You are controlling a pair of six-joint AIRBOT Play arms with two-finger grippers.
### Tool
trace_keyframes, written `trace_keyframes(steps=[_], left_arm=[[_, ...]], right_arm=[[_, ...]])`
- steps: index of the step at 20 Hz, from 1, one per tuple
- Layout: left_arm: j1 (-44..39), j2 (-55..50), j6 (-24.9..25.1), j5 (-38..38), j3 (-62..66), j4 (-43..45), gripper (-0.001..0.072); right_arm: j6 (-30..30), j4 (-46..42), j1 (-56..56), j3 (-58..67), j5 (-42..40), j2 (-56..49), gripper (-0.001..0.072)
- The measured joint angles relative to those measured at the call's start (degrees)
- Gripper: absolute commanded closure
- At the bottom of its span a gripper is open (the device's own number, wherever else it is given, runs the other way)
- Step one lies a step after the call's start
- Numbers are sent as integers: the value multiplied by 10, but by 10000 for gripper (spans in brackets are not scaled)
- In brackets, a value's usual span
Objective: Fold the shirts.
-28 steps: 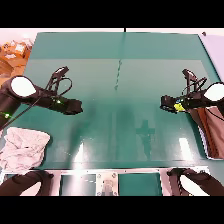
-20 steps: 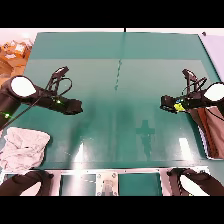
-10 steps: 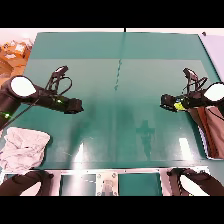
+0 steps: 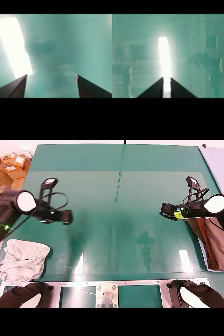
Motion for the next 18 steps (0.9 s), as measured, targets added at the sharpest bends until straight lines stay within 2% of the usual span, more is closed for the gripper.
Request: trace_keyframes(steps=[3,6,9,14,15,16,17,18], left_arm=[[55,0,-45,-102,-12,130,-7],[132,0,-59,-155,-52,184,-7],[212,0,-62,-137,-108,202,-6],[311,-12,-60,-24,-175,159,13],[323,-19,-51,-4,-185,144,92],[332,-25,-43,9,-193,134,432],[338,-32,-32,17,-200,125,672],[343,-38,-19,23,-204,117,683]], right_arm=[[-3,0,0,0,-6,-1,547],[-5,0,0,0,-15,-1,547],[-6,-1,0,0,-21,-1,548],[-6,-1,0,0,-26,-1,548],[-6,-1,0,0,-26,-1,548],[-6,-1,0,0,-26,-1,548],[-6,-1,0,0,-26,-1,548],[-6,0,0,0,-27,-1,548]])
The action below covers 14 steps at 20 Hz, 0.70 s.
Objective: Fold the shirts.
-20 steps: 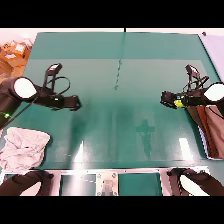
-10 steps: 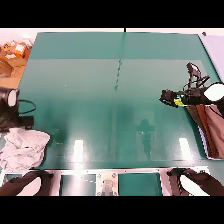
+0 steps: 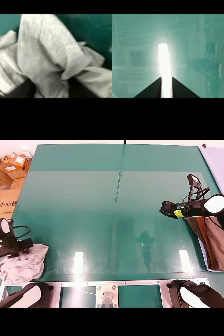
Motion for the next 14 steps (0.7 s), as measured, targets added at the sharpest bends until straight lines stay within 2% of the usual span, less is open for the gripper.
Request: trace_keyframes(steps=[4,7,10,14], left_arm=[[9,-11,32,-9,28,-22,686],[-5,-14,44,-61,113,-31,686],[-73,-7,52,-111,235,-55,686],[-227,0,52,-132,387,-115,686]], right_arm=[[0,0,0,0,0,0,551],[0,0,0,0,0,0,703],[0,0,0,0,0,0,703],[0,0,0,0,2,0,703]])
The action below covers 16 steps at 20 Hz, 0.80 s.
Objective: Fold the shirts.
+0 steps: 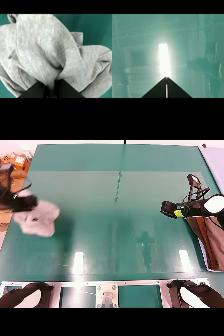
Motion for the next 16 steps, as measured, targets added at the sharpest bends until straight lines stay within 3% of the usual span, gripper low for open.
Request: trace_keyframes(steps=[5,6,7,8,9,12,16], left_arm=[[-197,-14,-8,76,58,-72,683],[-227,-26,-9,99,57,-84,655],[-251,-41,-9,121,54,-95,343],[-269,-59,-9,137,51,-107,51],[-284,-79,-9,151,49,-124,11],[-289,-121,-5,153,47,-159,11],[-217,-138,14,85,50,-175,11]], right_arm=[[0,3,0,0,19,0,703],[0,6,0,0,21,0,702],[0,9,0,0,23,0,639],[0,12,0,0,24,0,470],[0,13,0,0,25,0,382],[0,17,0,0,30,0,379],[-2,19,0,-9,38,-2,383]])
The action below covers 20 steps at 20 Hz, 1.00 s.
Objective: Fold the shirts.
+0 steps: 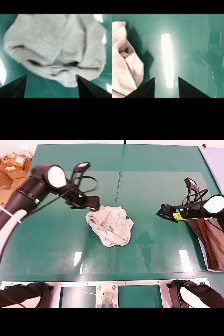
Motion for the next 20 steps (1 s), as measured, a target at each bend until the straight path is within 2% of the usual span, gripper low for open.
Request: trace_keyframes(steps=[4,7,10,12,13,14,15,18,20], left_arm=[[66,-5,12,-26,-43,-10,12],[84,-13,29,46,-114,-45,12],[90,-47,65,119,-163,-131,12],[92,-75,99,137,-178,-199,14],[93,-87,115,138,-183,-226,144],[93,-94,127,138,-185,-244,458],[94,-99,138,136,-186,-257,673],[97,-108,167,125,-183,-270,676],[98,-110,178,119,-177,-272,676]], right_arm=[[-22,28,0,-24,-14,-33,387],[-100,117,8,-31,-44,-86,387],[-184,212,27,-22,-78,-152,387],[-228,264,42,-2,-92,-197,387],[-247,284,50,12,-94,-219,388],[-261,300,57,25,-98,-237,388],[-272,313,66,39,-101,-255,388],[-292,344,94,80,-103,-296,393],[-298,359,116,99,-101,-313,535]])
